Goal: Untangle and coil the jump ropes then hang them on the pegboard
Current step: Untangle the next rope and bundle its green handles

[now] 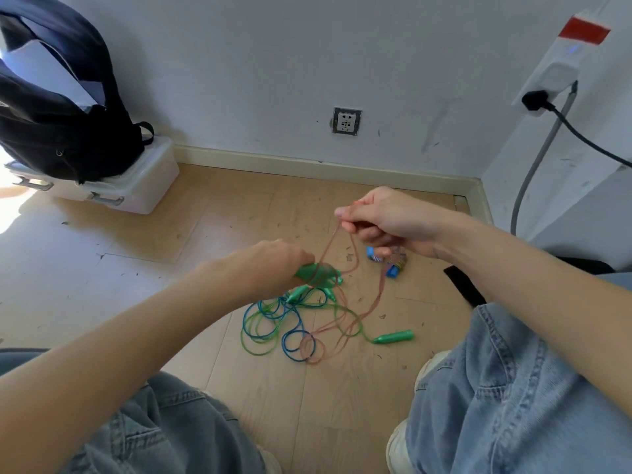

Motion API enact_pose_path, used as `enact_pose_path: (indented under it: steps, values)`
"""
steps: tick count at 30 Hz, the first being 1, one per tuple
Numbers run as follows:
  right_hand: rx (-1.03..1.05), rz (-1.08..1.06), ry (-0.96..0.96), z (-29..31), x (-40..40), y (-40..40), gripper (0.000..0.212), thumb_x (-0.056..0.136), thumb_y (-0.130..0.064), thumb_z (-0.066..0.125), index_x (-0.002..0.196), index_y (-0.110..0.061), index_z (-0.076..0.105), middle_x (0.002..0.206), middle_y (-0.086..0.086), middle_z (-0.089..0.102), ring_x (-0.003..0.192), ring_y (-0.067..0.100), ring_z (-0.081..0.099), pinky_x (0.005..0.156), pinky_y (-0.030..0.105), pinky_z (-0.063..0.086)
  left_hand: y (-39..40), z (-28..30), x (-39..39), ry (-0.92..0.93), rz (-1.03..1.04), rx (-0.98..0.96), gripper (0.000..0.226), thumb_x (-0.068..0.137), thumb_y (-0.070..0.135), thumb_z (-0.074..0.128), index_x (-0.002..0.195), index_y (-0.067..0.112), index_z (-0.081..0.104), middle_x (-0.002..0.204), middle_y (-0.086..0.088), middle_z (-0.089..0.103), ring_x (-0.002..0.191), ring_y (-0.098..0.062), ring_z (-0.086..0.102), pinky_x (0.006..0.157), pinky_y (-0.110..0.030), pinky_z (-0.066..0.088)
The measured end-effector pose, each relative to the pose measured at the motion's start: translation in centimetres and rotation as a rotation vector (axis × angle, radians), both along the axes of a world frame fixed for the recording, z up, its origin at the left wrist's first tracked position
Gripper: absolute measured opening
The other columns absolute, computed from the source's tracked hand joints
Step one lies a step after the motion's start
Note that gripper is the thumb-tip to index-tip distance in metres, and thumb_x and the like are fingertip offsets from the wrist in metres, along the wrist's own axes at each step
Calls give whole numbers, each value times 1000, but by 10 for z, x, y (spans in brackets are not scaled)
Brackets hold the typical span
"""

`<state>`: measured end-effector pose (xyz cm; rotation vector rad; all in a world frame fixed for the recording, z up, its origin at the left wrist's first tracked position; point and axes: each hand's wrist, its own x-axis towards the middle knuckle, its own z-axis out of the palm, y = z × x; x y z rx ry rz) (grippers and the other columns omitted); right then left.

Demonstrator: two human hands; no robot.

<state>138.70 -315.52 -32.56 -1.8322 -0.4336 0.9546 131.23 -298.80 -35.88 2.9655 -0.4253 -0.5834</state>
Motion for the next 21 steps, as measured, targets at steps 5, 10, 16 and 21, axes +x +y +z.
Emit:
enact_pose_path:
  steps: [5,10,16,21]
  values:
    - [-182,5,-211,-1,9,-8,39,88,-31,61,55,-12,54,36,-8,36,34,10,27,35,18,28,-6,22,-9,79,-192,-273,16,91,28,54,101,15,55,83,1,60,69,-7,53,65,-18,41]
    - [-233,-158,-480,9,26,-23,38,75,-47,70,59,-13,60,52,-3,45,43,10,38,43,20,35,12,21,-1,100,242,-481,9,89,28,58,85,21,56,65,8,57,52,1,48,45,-9,38]
    - [-614,149,-547,-5,26,-29,32,83,-40,64,61,-18,66,46,-11,61,47,-1,56,52,13,40,44,28,13,112,855,-1147,22,89,21,59,99,2,58,70,-5,56,49,-6,47,38,-12,36]
    - [-606,285,-531,-7,25,-26,79,71,-44,74,139,-23,38,142,-4,43,124,9,42,93,17,33,44,39,7,485,552,-1133,30,78,28,62,106,17,63,66,2,56,50,-4,45,42,-12,34]
